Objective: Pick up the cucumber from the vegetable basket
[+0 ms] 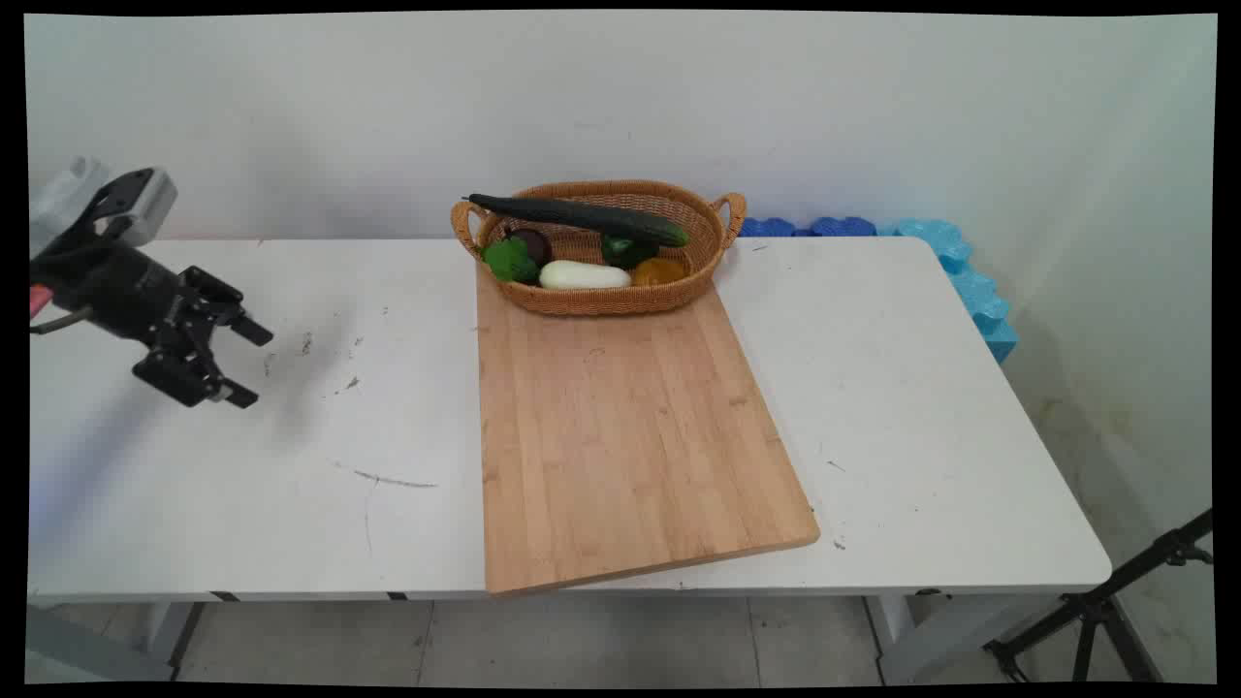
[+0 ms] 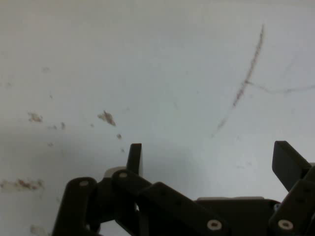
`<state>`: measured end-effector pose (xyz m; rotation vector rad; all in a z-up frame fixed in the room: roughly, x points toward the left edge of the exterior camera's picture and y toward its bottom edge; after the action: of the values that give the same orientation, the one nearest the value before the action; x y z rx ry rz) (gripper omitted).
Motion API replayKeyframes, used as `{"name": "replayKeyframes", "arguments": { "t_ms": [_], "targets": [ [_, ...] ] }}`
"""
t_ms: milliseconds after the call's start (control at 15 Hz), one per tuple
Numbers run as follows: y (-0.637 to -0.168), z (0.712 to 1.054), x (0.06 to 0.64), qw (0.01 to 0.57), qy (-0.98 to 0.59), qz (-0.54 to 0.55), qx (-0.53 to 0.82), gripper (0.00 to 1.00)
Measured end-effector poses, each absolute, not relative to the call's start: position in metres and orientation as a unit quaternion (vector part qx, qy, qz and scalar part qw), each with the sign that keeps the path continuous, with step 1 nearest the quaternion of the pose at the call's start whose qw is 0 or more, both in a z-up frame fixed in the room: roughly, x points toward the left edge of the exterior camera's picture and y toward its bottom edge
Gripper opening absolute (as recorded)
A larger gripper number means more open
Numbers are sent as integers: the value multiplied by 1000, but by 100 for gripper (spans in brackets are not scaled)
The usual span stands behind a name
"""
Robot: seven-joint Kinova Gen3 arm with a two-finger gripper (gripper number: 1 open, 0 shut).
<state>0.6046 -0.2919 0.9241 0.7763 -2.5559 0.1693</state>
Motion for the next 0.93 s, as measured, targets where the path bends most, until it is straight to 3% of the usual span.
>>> {"name": "replayKeyframes", "arguments": {
  "t_ms": [400, 933],
  "targets": [
    [-325, 932, 575, 236, -930, 87, 267, 100],
    [-402, 953, 507, 253, -929, 144, 228, 100]
  ]
}}
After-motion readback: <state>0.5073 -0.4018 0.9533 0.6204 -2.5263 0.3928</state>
